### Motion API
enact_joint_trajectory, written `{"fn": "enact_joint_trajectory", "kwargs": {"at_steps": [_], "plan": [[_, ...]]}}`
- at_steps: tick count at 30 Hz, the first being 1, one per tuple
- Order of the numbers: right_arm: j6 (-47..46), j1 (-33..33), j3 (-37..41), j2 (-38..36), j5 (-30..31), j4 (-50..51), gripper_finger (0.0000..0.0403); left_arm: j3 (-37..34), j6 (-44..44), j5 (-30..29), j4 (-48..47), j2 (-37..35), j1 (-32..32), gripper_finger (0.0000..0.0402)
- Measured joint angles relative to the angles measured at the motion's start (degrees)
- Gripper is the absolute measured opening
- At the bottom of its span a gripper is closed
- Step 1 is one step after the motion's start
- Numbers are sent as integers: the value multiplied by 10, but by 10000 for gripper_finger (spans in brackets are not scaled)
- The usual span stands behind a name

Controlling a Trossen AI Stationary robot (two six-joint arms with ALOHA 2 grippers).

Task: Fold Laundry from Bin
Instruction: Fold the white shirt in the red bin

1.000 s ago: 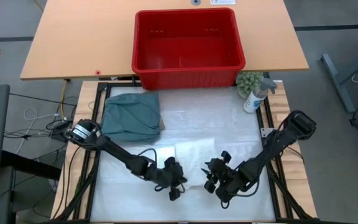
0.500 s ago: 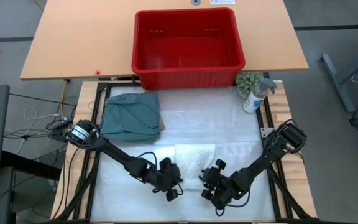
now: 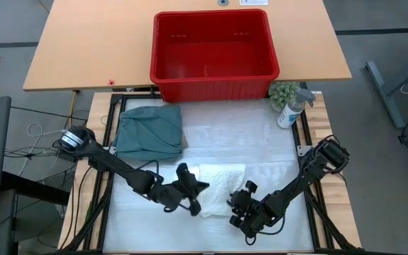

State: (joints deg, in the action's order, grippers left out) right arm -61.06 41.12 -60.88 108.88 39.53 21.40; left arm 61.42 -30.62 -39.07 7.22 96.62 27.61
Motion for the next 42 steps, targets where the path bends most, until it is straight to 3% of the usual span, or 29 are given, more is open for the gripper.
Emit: {"fn": "enact_joint_trajectory", "kwargs": {"at_steps": [7, 11, 17, 24, 28, 33, 42], "plan": [[0, 0, 0, 0, 3, -3, 160, -56, 16, 60, 181, 85, -33, 0], [0, 0, 1, 1, 5, -5, 160, -59, -28, 38, 166, 133, -37, 0], [0, 2, 1, -1, 6, -8, 160, -58, -105, 84, 190, 211, -43, 0], [85, 3, -29, -68, -5, 16, 160, -56, -129, 108, 195, 230, -41, 0], [133, 1, -39, -129, 63, 47, 156, -57, -128, 115, 196, 227, -46, 0], [151, -10, -40, -158, 246, 91, 140, -58, -133, 117, 212, 229, -51, 0], [74, -52, -16, -18, 321, 13, 107, -59, -134, 106, 226, 224, -51, 0]]}}
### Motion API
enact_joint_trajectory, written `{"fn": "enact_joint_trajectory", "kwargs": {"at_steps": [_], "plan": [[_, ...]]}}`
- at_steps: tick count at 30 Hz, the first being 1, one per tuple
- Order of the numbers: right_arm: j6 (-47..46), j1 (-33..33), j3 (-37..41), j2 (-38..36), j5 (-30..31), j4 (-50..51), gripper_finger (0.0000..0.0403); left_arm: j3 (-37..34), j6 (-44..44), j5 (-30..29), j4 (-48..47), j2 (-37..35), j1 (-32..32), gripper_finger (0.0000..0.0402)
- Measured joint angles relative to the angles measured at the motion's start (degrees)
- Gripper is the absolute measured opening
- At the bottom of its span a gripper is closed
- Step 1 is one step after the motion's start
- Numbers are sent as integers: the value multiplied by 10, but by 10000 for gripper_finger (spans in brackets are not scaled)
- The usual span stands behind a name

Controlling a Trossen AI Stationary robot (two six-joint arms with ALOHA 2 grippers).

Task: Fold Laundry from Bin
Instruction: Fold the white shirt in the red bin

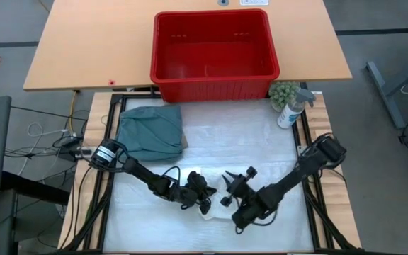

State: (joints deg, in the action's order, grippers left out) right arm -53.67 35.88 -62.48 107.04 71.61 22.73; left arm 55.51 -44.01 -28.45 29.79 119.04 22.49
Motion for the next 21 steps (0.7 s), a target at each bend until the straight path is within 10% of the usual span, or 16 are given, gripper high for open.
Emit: {"fn": "enact_joint_trajectory", "kwargs": {"at_steps": [15, 21], "plan": [[-138, -21, -2, 163, -9, -66, 86, -1, 111, -34, -8, -147, -1, 0], [-136, -23, -2, 164, -16, -68, 86, 0, 117, -197, -28, -199, 6, 0]]}}
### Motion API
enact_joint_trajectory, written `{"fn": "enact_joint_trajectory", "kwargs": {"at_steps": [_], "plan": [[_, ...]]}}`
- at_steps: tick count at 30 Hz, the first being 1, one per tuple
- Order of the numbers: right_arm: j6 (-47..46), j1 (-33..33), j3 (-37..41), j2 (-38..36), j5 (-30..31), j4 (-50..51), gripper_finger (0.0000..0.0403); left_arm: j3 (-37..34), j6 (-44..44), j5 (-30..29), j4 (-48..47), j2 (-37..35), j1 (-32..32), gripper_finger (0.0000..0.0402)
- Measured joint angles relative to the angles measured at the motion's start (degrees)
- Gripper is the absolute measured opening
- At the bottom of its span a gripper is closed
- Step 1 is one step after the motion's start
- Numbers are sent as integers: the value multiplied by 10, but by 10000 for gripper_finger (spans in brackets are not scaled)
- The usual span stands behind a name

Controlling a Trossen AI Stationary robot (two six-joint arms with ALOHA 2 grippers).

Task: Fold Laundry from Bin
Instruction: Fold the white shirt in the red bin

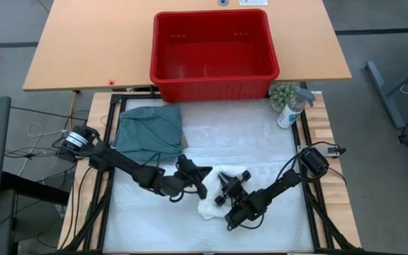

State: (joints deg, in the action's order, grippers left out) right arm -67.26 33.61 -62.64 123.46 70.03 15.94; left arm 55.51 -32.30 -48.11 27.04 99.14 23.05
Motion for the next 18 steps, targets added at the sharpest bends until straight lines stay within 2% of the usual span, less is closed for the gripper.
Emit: {"fn": "enact_joint_trajectory", "kwargs": {"at_steps": [2, 5, 7, 13, 18], "plan": [[0, 0, 0, 0, 0, 0, 86, -4, -37, 4, 2, 24, -9, 0], [1, 0, 0, 1, 0, 0, 86, -5, -73, 75, 34, 81, -25, 0], [1, 0, 0, 1, 0, 0, 86, -5, -74, 99, 73, 118, -31, 0], [2, 0, 1, 1, 0, 0, 86, -5, -124, 57, 82, 185, -32, 0], [2, 0, 1, 1, 0, 0, 86, -3, -140, 53, 88, 219, -32, 0]]}}
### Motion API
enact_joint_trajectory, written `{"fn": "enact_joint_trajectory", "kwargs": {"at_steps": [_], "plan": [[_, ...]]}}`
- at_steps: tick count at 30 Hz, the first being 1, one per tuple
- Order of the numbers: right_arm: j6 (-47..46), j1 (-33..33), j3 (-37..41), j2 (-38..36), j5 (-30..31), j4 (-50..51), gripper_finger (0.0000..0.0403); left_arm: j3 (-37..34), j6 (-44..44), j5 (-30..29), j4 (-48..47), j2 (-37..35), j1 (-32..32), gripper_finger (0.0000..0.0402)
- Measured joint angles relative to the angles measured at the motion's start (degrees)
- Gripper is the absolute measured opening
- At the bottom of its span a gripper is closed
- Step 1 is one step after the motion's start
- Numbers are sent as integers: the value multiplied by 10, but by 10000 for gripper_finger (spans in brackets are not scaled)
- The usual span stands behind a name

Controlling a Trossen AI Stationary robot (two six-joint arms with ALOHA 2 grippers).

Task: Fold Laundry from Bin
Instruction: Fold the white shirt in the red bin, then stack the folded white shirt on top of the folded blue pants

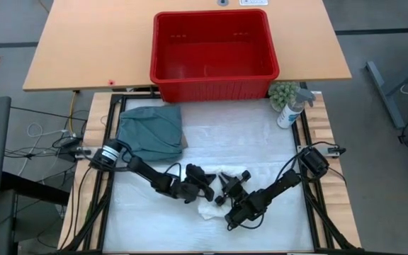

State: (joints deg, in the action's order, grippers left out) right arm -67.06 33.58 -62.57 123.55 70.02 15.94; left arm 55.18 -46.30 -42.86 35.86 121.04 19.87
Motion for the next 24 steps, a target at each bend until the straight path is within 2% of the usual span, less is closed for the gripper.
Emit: {"fn": "enact_joint_trajectory", "kwargs": {"at_steps": [7, 11, 16, 21, 24], "plan": [[0, 0, 0, 0, -3, 2, 86, 1, -22, 12, -3, 15, -4, 0], [10, 1, 0, -19, -5, 8, 86, -1, -4, 30, -13, -6, -5, 0], [138, 0, 3, -88, -36, 31, 86, -1, 45, 40, -67, -76, -6, 0], [235, -15, 3, -170, -82, 39, 88, -1, 53, 38, -147, -143, -12, 0], [275, -30, 3, -230, -145, 41, 88, -1, 51, 55, -170, -180, -17, 0]]}}
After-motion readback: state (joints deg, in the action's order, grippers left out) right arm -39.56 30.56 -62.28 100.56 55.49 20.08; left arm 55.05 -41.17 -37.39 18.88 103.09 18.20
